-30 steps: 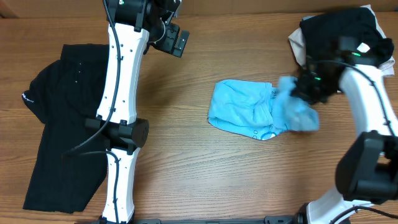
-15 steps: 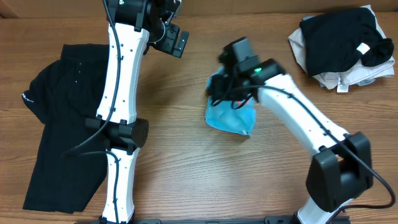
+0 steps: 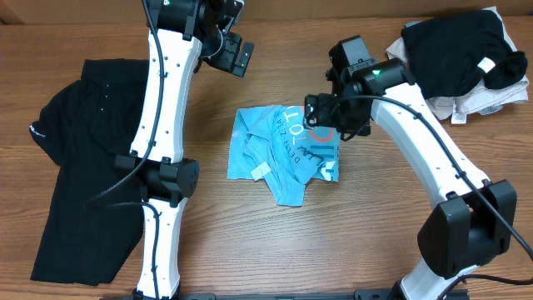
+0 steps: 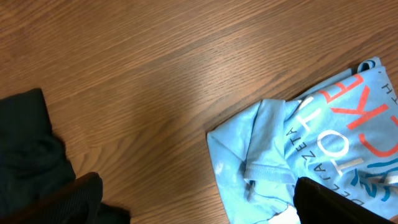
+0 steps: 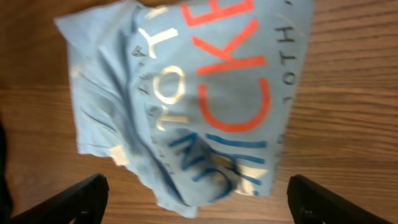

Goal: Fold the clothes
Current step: 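Release the folded T-shirt and retract the right gripper to the right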

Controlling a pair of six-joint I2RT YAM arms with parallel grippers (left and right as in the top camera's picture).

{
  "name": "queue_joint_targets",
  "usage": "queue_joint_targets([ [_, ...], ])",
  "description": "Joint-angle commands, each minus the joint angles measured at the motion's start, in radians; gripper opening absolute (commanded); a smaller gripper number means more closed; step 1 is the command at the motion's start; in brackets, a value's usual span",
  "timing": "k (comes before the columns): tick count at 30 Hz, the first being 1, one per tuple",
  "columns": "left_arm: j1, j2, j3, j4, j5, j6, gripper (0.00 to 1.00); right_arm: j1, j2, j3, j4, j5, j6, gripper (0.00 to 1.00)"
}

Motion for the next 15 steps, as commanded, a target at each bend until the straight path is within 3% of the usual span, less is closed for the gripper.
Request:
queue_joint_targets([
  [1,0.010,-0.007,-0.002,0.009,-0.005,0.001,1.00,0.011,-0.027,-0.056,0.010,0.007,-0.057,0.92],
  [10,0.010,-0.004,-0.002,0.009,-0.003,0.002,1.00,0.010,-0.026,-0.309,0.144,-0.043,-0.056,0.77],
  [15,0.011,-0.002,-0.002,0.009,-0.003,0.001,1.00,0.010,-0.026,-0.379,0.152,-0.037,-0.061,0.75],
])
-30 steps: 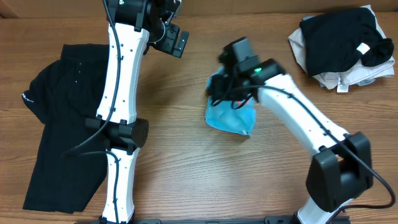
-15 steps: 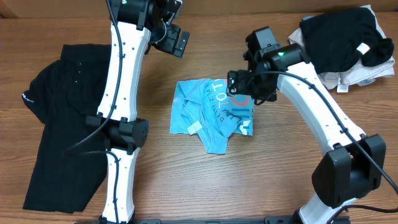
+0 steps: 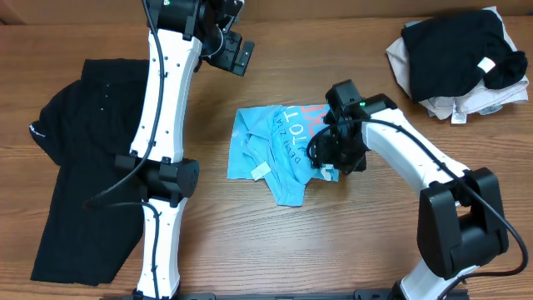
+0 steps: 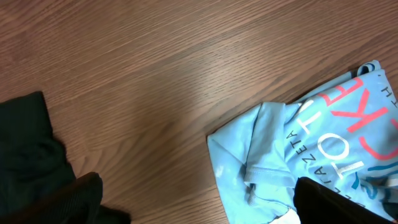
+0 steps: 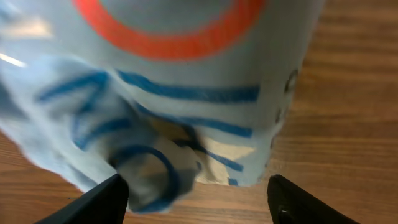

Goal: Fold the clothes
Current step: 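Release the folded T-shirt and retract the right gripper to the right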

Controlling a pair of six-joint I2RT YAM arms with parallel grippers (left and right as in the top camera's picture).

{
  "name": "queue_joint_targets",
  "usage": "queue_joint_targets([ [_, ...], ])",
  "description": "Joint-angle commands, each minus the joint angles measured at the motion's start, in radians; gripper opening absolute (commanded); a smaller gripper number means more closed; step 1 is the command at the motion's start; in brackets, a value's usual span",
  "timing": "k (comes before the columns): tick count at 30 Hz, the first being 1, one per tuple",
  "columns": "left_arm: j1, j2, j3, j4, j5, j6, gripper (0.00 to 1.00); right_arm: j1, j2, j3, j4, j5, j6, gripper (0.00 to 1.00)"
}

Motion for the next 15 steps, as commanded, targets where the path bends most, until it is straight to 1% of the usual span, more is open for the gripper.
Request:
queue_joint_targets([
  [1,0.011,-0.002,-0.001,0.001,-0.003,0.001,1.00,0.002,-0.024,-0.039,0.024,0.002,-0.011,0.74],
  [3,0.011,-0.002,-0.001,0.001,-0.003,0.002,1.00,0.002,-0.024,-0.068,0.060,0.030,-0.011,0.73],
  [10,0.010,-0.002,-0.003,-0.002,-0.003,0.001,1.00,0.000,-0.024,-0.198,0.245,0.073,-0.061,0.63],
  [12,0.011,-0.002,-0.003,-0.004,-0.003,0.002,1.00,-0.003,-0.024,-0.229,0.294,0.103,-0.061,0.58],
  [14,0.011,-0.002,-0.003,-0.006,-0.003,0.001,1.00,-0.013,-0.024,-0.257,0.330,0.128,-0.061,0.39],
  [15,0.011,-0.002,-0.003,-0.007,-0.003,0.002,1.00,-0.020,-0.024,-0.261,0.332,0.136,-0.061,0.26],
])
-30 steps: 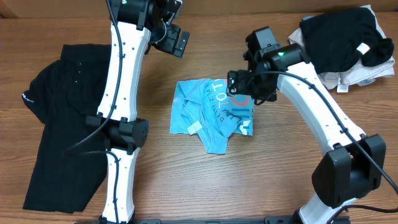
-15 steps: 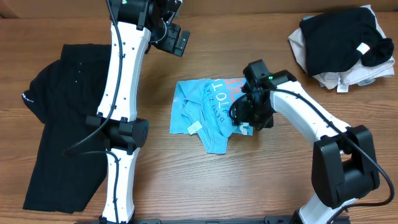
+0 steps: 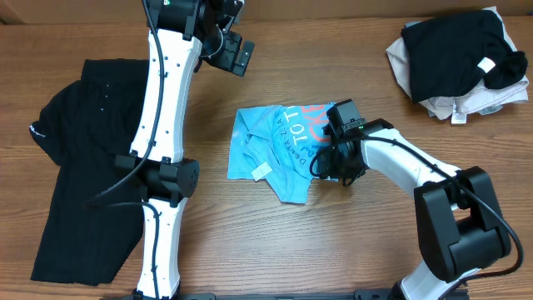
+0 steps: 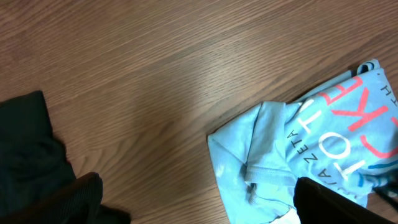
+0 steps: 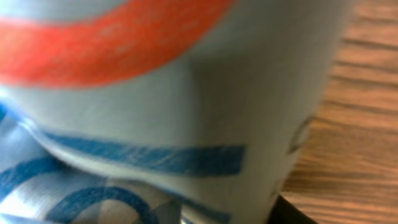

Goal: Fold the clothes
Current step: 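Release the folded T-shirt and retract the right gripper to the right, then lower the left gripper onto the folded T-shirt's top edge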

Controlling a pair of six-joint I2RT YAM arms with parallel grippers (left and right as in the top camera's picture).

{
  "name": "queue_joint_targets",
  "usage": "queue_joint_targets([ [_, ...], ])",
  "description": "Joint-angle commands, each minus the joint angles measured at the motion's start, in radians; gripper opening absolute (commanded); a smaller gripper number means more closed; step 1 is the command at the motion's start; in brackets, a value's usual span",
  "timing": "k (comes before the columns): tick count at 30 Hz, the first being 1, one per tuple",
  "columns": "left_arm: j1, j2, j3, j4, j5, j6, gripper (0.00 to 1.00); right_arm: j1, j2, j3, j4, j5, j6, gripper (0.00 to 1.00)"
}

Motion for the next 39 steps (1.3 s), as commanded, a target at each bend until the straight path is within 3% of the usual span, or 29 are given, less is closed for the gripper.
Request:
queue_joint_targets([
  [1,0.011,-0.002,-0.003,-0.006,-0.003,0.002,1.00,-0.029,-0.008,-0.040,0.005,0.072,-0.003,0.15],
  [3,0.010,-0.002,-0.003,-0.008,-0.003,0.002,1.00,-0.060,-0.008,-0.037,-0.015,0.071,-0.003,0.04],
  [6,0.010,-0.002,-0.005,-0.008,-0.003,0.002,1.00,-0.130,-0.008,-0.006,-0.111,0.056,-0.008,0.04],
  [11,0.011,-0.002,-0.014,-0.004,-0.003,0.005,1.00,-0.262,-0.008,0.146,-0.414,-0.108,-0.127,0.04],
  [12,0.011,-0.002,-0.016,-0.003,-0.003,0.005,1.00,-0.282,-0.008,0.178,-0.462,-0.123,-0.135,0.08],
  [16,0.011,-0.002,-0.036,0.011,-0.003,0.005,1.00,-0.346,-0.008,0.305,-0.596,-0.140,-0.195,0.48],
  [21,0.011,-0.002,-0.069,0.015,-0.003,0.005,1.00,-0.374,-0.008,0.388,-0.620,-0.137,-0.238,0.74],
  [25,0.011,-0.002,-0.099,0.019,-0.003,0.013,1.00,-0.380,-0.008,0.383,-0.509,-0.136,-0.238,0.97],
  [35,0.011,-0.002,-0.120,0.024,0.015,0.017,1.00,-0.380,0.008,0.269,-0.346,-0.147,-0.240,1.00],
  [39,-0.005,-0.002,-0.127,-0.010,0.251,0.143,0.97,-0.380,0.008,0.267,-0.343,-0.148,-0.241,1.00],
])
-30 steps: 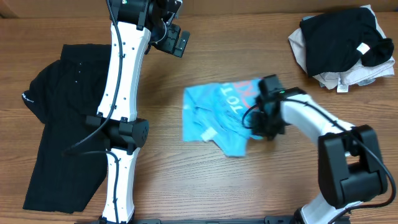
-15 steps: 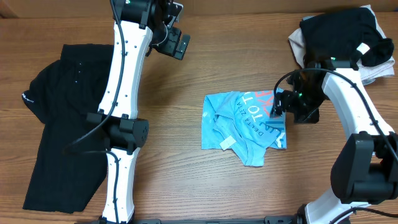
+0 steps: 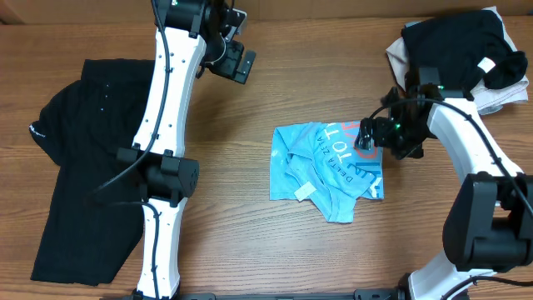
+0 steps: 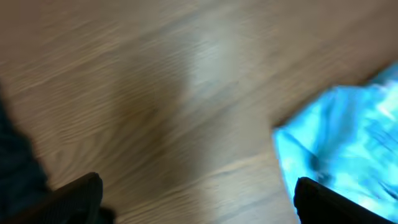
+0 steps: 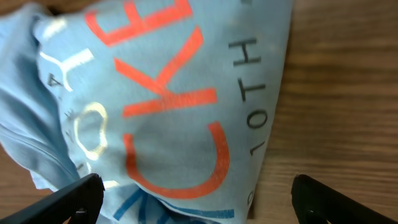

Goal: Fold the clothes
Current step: 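Lower the left gripper onto the folded T-shirt's top edge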

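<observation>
A crumpled light-blue T-shirt [image 3: 323,171] with red and white lettering lies right of the table's middle. My right gripper [image 3: 366,137] hovers open just over its upper right corner. In the right wrist view the shirt [image 5: 168,93] fills the space below the spread fingertips [image 5: 81,193], with nothing between them. My left gripper [image 3: 240,60] hangs open high over the far side of the table. Its wrist view is blurred, with the shirt's edge [image 4: 354,130] at the right.
A black garment [image 3: 83,167] lies spread flat at the left. A pile of black and beige clothes [image 3: 462,54] sits at the far right corner. Bare wood [image 3: 250,242] runs along the front.
The blue shirt now lies farther right on the table. My right gripper, then pressed down on the shirt's right edge, is now open above its upper right corner. The left wrist view has shifted and blurred.
My right gripper was open above the shirt at the table's middle. It then stood lower at the shirt's right edge, and then pressed right onto the cloth. Now the shirt lies farther right and the gripper is open over it. The left arm stayed high.
</observation>
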Controlling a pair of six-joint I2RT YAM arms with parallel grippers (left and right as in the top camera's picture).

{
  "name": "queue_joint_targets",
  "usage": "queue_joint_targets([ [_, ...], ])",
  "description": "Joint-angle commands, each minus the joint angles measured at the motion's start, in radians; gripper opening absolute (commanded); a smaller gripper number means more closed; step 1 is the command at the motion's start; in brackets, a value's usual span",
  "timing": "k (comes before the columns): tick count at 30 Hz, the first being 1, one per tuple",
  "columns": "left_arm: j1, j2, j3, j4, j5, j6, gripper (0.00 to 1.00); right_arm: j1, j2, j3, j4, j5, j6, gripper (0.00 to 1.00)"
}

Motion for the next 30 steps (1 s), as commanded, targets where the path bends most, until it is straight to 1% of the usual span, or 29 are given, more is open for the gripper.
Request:
queue_joint_targets([
  [1,-0.016,-0.002,-0.019,-0.033,0.245,0.142,0.95,-0.008,0.005,-0.002,0.018,-0.011,-0.007,1.00],
  [4,-0.060,-0.002,-0.069,-0.064,0.254,0.193,0.91,-0.010,0.005,-0.002,0.029,-0.011,-0.004,1.00],
  [6,-0.093,-0.002,-0.127,-0.063,0.255,0.214,0.91,-0.011,0.005,-0.002,0.034,-0.011,-0.004,1.00],
  [8,-0.134,-0.002,-0.199,-0.058,0.256,0.270,0.91,-0.016,0.005,-0.002,0.035,-0.011,-0.003,1.00],
  [11,-0.200,-0.002,-0.316,-0.014,0.256,0.365,0.91,-0.025,0.005,-0.002,0.035,-0.011,0.000,1.00],
  [13,-0.233,-0.002,-0.369,0.022,0.256,0.403,0.91,-0.027,0.005,-0.002,0.032,-0.011,0.000,1.00],
  [17,-0.284,-0.002,-0.434,0.097,0.230,0.414,0.91,-0.027,0.005,-0.002,0.024,-0.011,0.000,1.00],
  [19,-0.296,-0.002,-0.454,0.127,0.222,0.414,0.87,-0.027,0.005,-0.002,0.023,-0.011,0.000,1.00],
  [26,-0.305,-0.002,-0.527,0.212,0.200,0.414,0.68,-0.027,0.005,-0.002,0.024,-0.011,0.000,1.00],
  [30,-0.305,-0.002,-0.582,0.243,0.200,0.414,0.68,-0.027,0.005,-0.002,0.024,-0.011,0.000,1.00],
])
